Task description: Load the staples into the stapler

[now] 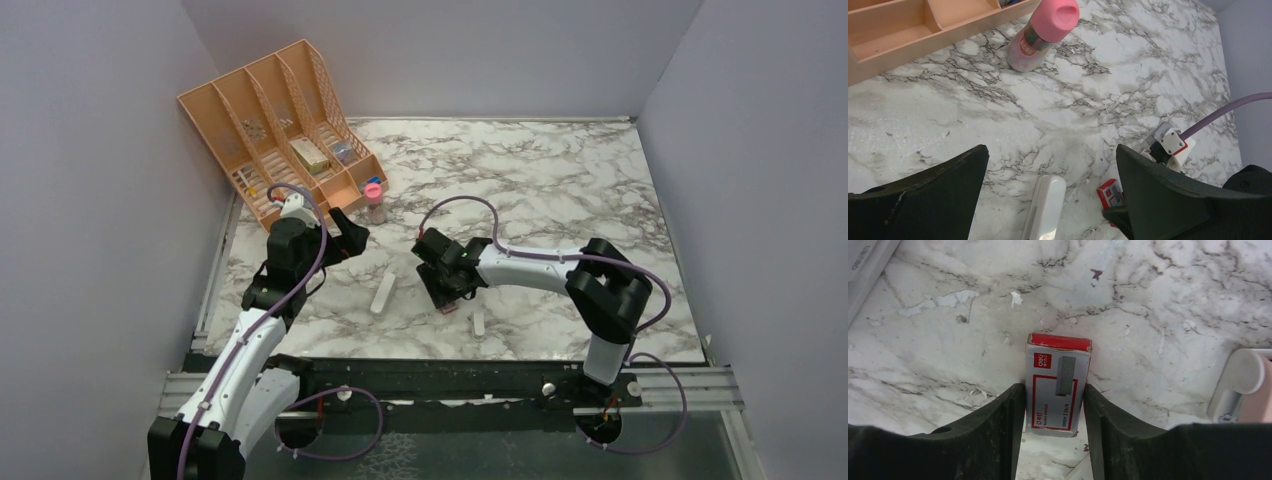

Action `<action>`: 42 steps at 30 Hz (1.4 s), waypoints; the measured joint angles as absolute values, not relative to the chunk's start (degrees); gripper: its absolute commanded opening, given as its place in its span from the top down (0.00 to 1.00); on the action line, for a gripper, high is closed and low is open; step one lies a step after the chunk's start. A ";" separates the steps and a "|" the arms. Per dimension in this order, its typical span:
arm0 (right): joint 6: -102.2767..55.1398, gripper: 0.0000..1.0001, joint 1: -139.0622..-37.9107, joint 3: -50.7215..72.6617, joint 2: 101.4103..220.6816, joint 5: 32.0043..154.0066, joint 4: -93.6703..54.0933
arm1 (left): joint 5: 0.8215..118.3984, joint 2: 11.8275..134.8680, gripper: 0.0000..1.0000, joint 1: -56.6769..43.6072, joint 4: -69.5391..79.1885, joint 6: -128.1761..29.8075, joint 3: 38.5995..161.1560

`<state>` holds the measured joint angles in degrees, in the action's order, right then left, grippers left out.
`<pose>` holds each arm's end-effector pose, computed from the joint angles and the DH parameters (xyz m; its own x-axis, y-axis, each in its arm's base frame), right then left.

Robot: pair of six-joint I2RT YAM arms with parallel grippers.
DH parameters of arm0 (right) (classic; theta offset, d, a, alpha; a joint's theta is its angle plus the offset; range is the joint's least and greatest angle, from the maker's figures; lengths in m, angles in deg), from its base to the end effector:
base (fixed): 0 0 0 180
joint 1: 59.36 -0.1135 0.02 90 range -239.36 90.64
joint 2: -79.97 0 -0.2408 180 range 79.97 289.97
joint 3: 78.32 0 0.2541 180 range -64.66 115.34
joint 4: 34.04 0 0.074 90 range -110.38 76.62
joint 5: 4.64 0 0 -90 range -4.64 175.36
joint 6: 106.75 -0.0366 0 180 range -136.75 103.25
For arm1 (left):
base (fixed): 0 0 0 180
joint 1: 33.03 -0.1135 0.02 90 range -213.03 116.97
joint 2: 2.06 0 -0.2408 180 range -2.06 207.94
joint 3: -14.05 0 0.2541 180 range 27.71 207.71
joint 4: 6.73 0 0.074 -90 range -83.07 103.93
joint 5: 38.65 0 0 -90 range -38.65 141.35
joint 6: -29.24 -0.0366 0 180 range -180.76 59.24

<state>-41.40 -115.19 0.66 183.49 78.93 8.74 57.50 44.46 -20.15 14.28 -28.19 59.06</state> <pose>0.2000 0.2873 0.1403 -0.8038 -0.4462 -0.3935 -0.5091 0.8581 0.0669 0.2041 -0.0507 0.2393 -0.4859 -0.4379 -0.7564 0.0671 0.8442 -0.5319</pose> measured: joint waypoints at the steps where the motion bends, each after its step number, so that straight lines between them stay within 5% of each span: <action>1: -41.77 0.54 -115.19 1.05 183.84 78.47 9.33 | 57.59 44.46 0.01 -20.15 14.28 -28.16 59.06; 5: -42.49 0.65 -115.17 2.16 184.50 76.33 10.40 | 58.18 44.49 0.01 -20.15 14.13 -27.51 59.06; 13: -33.51 0.70 -113.88 5.42 186.44 73.07 8.41 | 62.18 49.32 0.01 -20.15 12.82 -24.47 59.63; 28: -0.68 0.75 -105.75 11.58 192.95 92.13 1.13 | 69.57 63.52 0.02 -20.17 9.06 -16.89 62.76; 35: 3.78 0.52 -104.22 11.76 193.17 98.16 1.40 | 69.96 65.36 0.08 -21.81 6.20 -14.00 62.08; 42: 3.61 0.41 -103.70 7.74 191.53 100.22 -2.12 | 70.16 67.55 0.16 -23.08 3.51 -12.06 61.20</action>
<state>3.61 -103.70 7.74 191.53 100.22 -2.12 70.16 67.55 -23.08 3.51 -12.06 61.20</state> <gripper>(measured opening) 0.541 0.848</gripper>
